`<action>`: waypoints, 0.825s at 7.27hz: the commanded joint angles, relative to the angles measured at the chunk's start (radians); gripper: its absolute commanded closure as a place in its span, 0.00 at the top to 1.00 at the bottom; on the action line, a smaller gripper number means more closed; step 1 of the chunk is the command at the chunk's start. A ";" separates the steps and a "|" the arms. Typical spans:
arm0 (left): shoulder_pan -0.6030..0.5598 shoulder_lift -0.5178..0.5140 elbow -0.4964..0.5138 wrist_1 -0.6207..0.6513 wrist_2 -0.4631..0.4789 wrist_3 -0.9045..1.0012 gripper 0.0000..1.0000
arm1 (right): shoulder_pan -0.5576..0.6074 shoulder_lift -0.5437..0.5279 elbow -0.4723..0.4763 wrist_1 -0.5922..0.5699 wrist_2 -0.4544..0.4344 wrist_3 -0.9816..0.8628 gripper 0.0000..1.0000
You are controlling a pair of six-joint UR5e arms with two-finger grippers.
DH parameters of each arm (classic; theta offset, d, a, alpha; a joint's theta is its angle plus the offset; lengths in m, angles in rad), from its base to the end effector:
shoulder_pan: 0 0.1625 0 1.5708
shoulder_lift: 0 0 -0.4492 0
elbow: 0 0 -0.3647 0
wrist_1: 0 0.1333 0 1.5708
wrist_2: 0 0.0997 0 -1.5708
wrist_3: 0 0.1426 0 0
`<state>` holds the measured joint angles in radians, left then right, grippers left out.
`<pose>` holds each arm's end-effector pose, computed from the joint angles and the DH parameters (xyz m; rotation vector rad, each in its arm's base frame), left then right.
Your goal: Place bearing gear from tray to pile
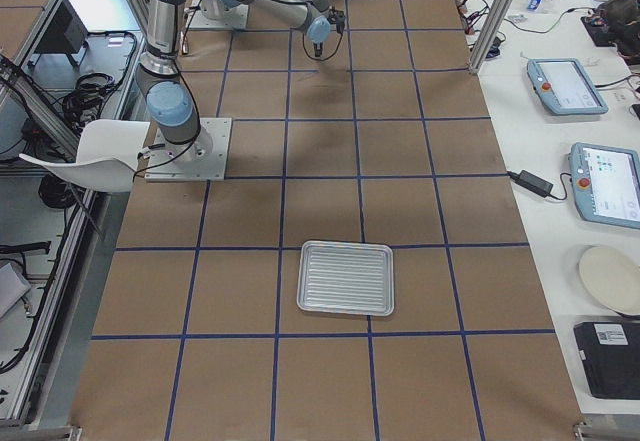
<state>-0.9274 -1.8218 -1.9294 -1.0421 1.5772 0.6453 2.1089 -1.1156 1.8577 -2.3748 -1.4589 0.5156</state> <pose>0.1931 -0.4782 0.2386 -0.0033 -3.0963 -0.1062 0.4226 -0.4169 0.1842 -0.0391 3.0136 0.0042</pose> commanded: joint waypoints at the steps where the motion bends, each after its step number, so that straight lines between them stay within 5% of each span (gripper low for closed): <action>1: -0.002 0.009 -0.002 -0.001 0.001 -0.001 1.00 | -0.021 -0.022 -0.009 0.000 0.000 0.021 1.00; 3: -0.033 0.027 0.004 -0.004 0.000 -0.016 1.00 | -0.129 -0.126 -0.055 0.142 0.000 -0.015 1.00; 6: -0.267 0.081 0.007 -0.032 -0.008 -0.274 1.00 | -0.344 -0.333 -0.090 0.424 0.002 -0.267 1.00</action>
<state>-1.1001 -1.7504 -1.9214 -1.0667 1.5711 0.5032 1.8558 -1.3680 1.7874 -2.0580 -1.4605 0.3308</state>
